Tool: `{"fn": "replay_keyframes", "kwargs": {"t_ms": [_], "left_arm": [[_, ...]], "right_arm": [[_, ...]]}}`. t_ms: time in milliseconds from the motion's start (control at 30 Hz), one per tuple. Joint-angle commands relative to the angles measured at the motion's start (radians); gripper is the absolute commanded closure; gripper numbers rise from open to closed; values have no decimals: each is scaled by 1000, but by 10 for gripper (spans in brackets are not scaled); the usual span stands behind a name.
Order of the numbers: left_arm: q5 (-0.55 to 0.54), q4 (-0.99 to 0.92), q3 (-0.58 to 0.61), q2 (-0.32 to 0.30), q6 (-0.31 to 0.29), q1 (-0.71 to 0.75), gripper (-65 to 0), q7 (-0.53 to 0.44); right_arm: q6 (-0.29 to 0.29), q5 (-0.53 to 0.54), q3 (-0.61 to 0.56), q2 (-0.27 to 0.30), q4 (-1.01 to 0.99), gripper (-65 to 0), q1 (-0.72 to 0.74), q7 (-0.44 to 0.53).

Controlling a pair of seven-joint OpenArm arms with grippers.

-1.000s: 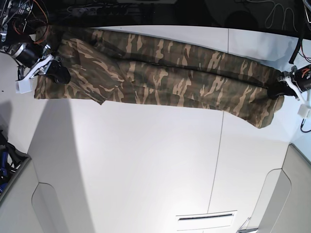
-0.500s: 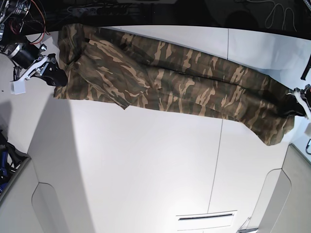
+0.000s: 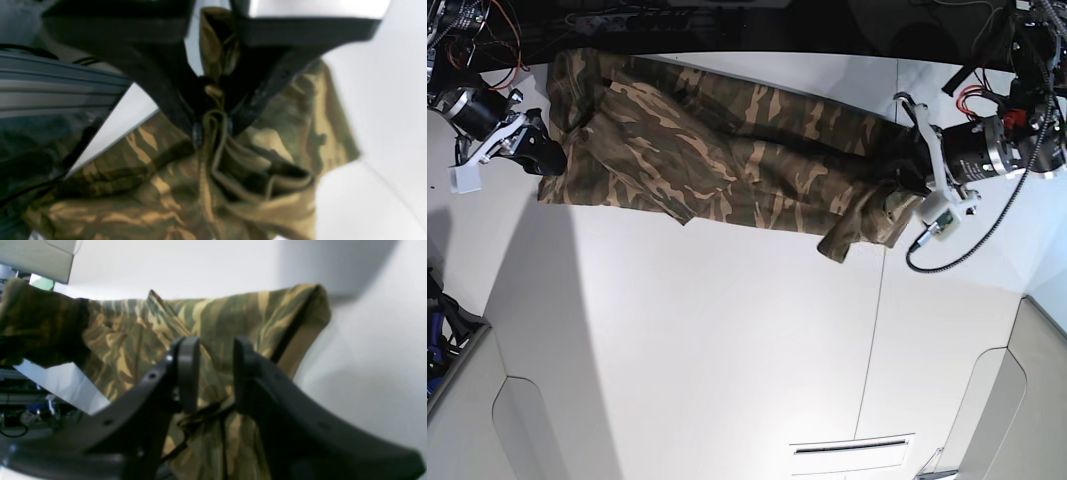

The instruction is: Fold the T-shirt properly

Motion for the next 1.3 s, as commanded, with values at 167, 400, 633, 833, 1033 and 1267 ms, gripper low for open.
{"fn": "replay_keyframes", "kwargs": {"t_ms": [167,400,633,833,1033,1267], "left_arm": [[143,13,85,84,-8,-8,-6,-129],[187,-10,135,164,1,-8,-341,-196],[216,-43,228,227,0,-8,-349,-208],[225,-43,232,248,1,-8,-349,-207],[225,-43,232,248,1,-8,-348,-208],[225,-43,226,248,2,-11,-348,-207]], "right_arm": [[8,24,64,14,18,-176,2,14],[8,-3,108,14,18,-362,0,11],[7,-21,108,14,18,-388,-4,-21],[7,-22,108,11,15,-388,-31,-29],[8,-21,106,11,12,-388,-56,-17],[8,-22,99,11,-44,-388,-52,8]]}}
